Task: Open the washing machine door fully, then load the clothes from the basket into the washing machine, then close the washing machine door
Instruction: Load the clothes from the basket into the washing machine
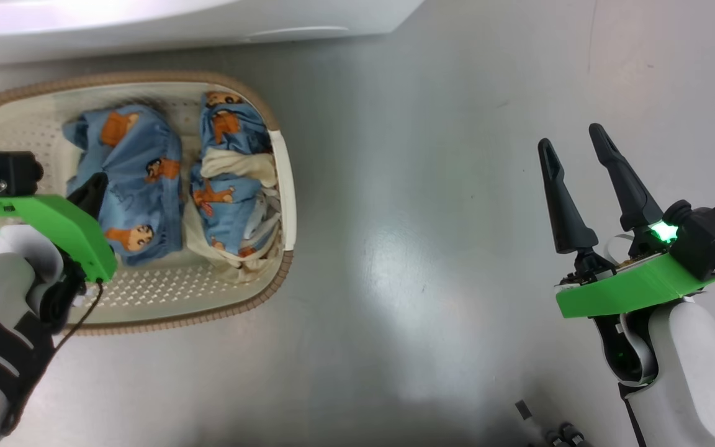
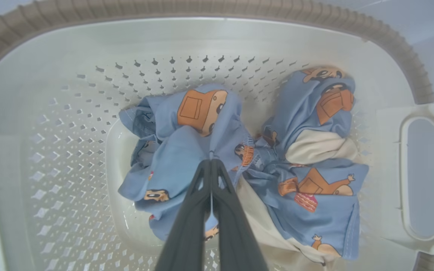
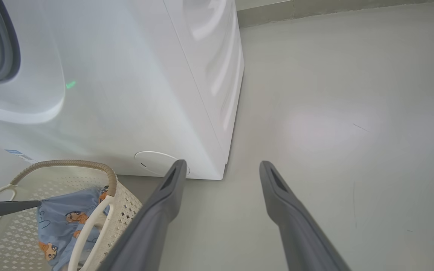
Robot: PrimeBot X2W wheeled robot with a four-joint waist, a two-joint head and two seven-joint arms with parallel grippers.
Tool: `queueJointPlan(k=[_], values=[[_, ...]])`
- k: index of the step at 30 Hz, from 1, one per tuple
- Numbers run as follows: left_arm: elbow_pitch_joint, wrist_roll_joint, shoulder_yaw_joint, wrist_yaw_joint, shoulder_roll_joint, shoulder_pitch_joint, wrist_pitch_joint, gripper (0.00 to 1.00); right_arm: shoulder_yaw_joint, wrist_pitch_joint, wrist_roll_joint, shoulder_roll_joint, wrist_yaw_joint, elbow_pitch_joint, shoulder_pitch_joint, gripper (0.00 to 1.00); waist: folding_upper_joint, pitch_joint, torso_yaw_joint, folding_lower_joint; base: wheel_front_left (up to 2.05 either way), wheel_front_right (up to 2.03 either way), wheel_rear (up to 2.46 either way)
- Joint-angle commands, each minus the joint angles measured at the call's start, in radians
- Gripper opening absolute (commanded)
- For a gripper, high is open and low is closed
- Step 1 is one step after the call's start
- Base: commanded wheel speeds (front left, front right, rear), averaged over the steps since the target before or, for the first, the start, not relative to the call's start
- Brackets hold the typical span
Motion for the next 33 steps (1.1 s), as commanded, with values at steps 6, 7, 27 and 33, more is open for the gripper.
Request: queueJointPlan(k=[6,7,27,33], values=[[-0.013,-0.051,0.057,-0.001,0.023,0.058,-0.040,0.00,0.011,-0.012,-0.002,-0.005,0.003,0.001,0.035,1.00,-0.0001,-0.074,0.039,-0.0001,0.00,0.00,0.00],[-0.018,-0.055,0.065,-0.001,0.020,0.065,-0.043,0.00,0.011,-0.012,0.000,-0.006,0.003,0.005,0.037,1.00,-0.0001,-0.086,0.043,-0.0001,0.00,0.00,0.00],[-0.213,0.271,0.540,-0.001,0.002,0.309,-0.047,0.00,-0.014,-0.012,0.048,-0.029,0.003,0.070,0.137,1.00,-0.0001,-0.370,0.090,-0.0001,0.00,0.00,0.00],[-0.292,0.398,0.684,-0.001,-0.008,0.404,-0.047,0.00,-0.026,-0.012,0.065,-0.041,0.003,0.083,0.186,1.00,-0.0001,-0.455,0.096,-0.0001,0.00,0.00,0.00]])
